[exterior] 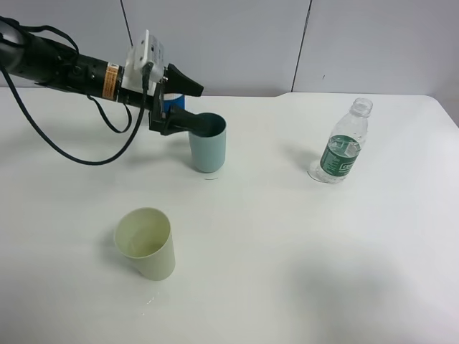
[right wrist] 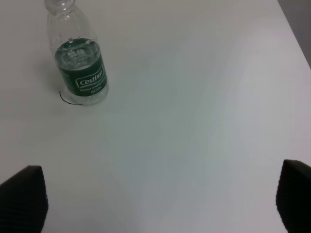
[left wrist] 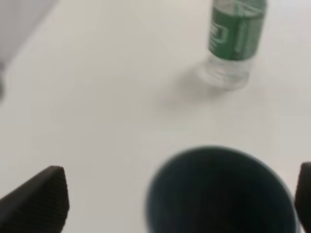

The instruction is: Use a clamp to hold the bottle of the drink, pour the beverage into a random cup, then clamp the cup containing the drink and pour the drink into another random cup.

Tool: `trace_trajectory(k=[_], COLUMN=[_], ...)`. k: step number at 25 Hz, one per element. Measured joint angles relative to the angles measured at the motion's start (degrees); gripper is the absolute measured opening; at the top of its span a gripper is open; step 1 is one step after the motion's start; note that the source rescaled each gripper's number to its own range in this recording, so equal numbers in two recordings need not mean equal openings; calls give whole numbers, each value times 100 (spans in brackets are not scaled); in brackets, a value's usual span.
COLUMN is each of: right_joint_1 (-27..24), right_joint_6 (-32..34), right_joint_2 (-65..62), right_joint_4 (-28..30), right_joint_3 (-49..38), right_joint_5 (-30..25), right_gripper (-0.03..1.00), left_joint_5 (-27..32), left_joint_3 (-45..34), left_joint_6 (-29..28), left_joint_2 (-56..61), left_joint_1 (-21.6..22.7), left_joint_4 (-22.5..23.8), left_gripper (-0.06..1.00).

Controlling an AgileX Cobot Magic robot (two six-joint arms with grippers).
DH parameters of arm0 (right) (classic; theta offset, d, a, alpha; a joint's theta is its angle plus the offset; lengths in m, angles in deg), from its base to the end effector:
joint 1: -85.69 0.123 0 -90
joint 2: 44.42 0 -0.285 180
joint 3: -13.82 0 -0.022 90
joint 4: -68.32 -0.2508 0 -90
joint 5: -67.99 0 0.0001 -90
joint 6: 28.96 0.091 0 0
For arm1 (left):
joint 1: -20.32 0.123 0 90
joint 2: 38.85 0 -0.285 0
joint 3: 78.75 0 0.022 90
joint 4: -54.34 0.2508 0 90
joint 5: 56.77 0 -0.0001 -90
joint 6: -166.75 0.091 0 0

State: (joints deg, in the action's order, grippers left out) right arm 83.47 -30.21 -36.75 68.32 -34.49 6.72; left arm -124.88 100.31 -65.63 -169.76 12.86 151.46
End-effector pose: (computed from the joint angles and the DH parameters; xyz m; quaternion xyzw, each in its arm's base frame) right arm -0.0060 0.0002 0.2778 0.0072 0.8537 -0.0158 0.5204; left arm 0.3922 -0.1358 0.1570 0.5488 0.6050 -0.3930 0.4224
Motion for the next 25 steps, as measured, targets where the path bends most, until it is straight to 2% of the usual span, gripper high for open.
trace_trajectory(k=[3, 6, 18, 20, 21, 22, 25], right_joint_1=[0, 0, 0, 0, 0, 0, 0], right_joint_6=[0, 0, 0, 0, 0, 0, 0], right_joint_2=[0, 0, 0, 0, 0, 0, 0], right_joint_4=[0, 0, 0, 0, 0, 0, 0], right_joint_3=[0, 0, 0, 0, 0, 0, 0], right_joint_5=[0, 0, 0, 0, 0, 0, 0], right_gripper=[94, 94, 94, 94, 94, 94, 94], left_joint_5=[56, 179, 695, 872, 1158, 1355, 2128], left_joint_3=[-273, -671, -3023, -3436, -3874, -4041, -4421], left_joint_6=[-18, -23, -22, -22, -24, -24, -24], left_joint_2=[408, 857, 3231, 3679, 4211, 4442, 5320], left_joint_1=[203, 484, 1796, 1923, 1987, 1994, 1994], left_joint_4=[-78, -391, -2365, -2738, -3204, -3441, -3913], left_gripper=[78, 78, 79, 79, 79, 79, 79])
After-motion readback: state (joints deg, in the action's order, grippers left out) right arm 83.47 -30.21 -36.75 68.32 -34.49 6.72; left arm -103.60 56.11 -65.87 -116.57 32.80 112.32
